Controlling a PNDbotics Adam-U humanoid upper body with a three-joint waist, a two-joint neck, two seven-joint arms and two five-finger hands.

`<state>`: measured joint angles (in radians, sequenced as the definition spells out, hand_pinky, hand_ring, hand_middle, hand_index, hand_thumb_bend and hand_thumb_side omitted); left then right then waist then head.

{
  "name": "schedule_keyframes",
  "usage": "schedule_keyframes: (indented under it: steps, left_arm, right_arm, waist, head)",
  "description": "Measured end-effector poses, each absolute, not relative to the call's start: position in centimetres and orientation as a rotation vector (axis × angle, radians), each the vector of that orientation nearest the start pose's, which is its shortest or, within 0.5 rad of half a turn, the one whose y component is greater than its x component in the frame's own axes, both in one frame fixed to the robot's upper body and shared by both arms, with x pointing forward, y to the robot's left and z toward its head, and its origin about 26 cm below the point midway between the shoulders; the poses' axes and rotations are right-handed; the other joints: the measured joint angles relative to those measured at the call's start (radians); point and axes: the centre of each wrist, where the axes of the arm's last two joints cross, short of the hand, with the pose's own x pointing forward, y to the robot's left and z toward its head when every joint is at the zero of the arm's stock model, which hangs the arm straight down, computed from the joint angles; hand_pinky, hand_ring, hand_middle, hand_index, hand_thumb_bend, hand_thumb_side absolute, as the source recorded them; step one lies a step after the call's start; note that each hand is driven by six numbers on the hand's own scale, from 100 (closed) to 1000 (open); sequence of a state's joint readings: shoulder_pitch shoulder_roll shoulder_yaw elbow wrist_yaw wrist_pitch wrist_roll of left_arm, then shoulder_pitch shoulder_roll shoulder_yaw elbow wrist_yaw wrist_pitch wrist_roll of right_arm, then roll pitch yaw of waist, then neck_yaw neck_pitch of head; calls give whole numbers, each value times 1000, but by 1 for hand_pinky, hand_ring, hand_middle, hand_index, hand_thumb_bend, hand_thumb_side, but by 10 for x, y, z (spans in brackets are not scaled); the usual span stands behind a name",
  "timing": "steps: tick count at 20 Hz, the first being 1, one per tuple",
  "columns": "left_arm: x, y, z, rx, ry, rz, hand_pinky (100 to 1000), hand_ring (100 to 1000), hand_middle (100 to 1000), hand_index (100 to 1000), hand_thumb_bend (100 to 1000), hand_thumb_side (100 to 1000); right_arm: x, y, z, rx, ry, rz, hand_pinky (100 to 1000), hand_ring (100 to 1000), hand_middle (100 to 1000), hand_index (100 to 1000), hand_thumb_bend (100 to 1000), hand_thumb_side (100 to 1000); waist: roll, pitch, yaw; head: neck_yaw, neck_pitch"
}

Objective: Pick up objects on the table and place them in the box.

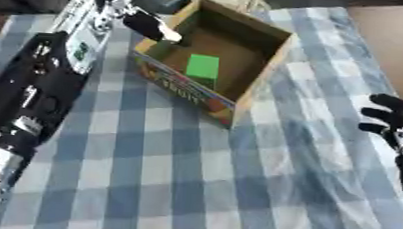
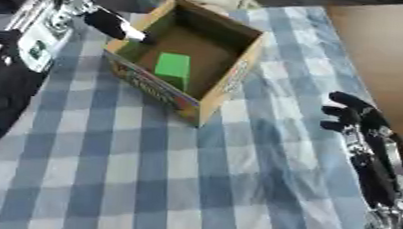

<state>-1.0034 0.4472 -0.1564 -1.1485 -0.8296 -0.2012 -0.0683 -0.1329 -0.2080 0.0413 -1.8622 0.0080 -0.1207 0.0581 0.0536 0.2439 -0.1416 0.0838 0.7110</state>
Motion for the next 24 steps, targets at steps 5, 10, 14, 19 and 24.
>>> schedule_keyframes:
  steps: [5, 10, 14, 19, 24]
  left_arm:
    - [439, 264, 267, 1068, -2049, -1206, 884, 803, 833, 941, 770, 465]
    - [412, 274, 242, 980, -2112, -1109, 884, 776, 806, 925, 665, 480]
    - [389, 270, 219, 867, -2168, -1015, 884, 766, 797, 920, 614, 479]
    - [364, 265, 209, 755, -2214, -907, 891, 754, 789, 916, 486, 556]
    - [345, 256, 169, 567, -2154, -769, 893, 749, 786, 918, 461, 586]
  right_arm:
    - [295, -256, 110, -51, -2092, 317, 729, 806, 823, 852, 100, 712]
    - [297, -257, 112, -63, -2102, 309, 729, 806, 823, 852, 100, 713]
    - [297, -258, 113, -73, -2104, 301, 729, 806, 823, 852, 100, 712]
    - [298, -258, 114, -79, -2109, 296, 729, 807, 823, 853, 100, 713]
    - [298, -259, 115, -86, -2111, 288, 729, 808, 823, 853, 100, 713]
  waist:
    - [0, 0, 19]
    - [0, 2, 37]
    - [-1, 5, 40]
    - [-4, 10, 48]
    - [-9, 14, 64]
  head:
    - [-8, 0]
    - [-5, 7]
    - [7, 18]
    - [21, 29]
    - [28, 45]
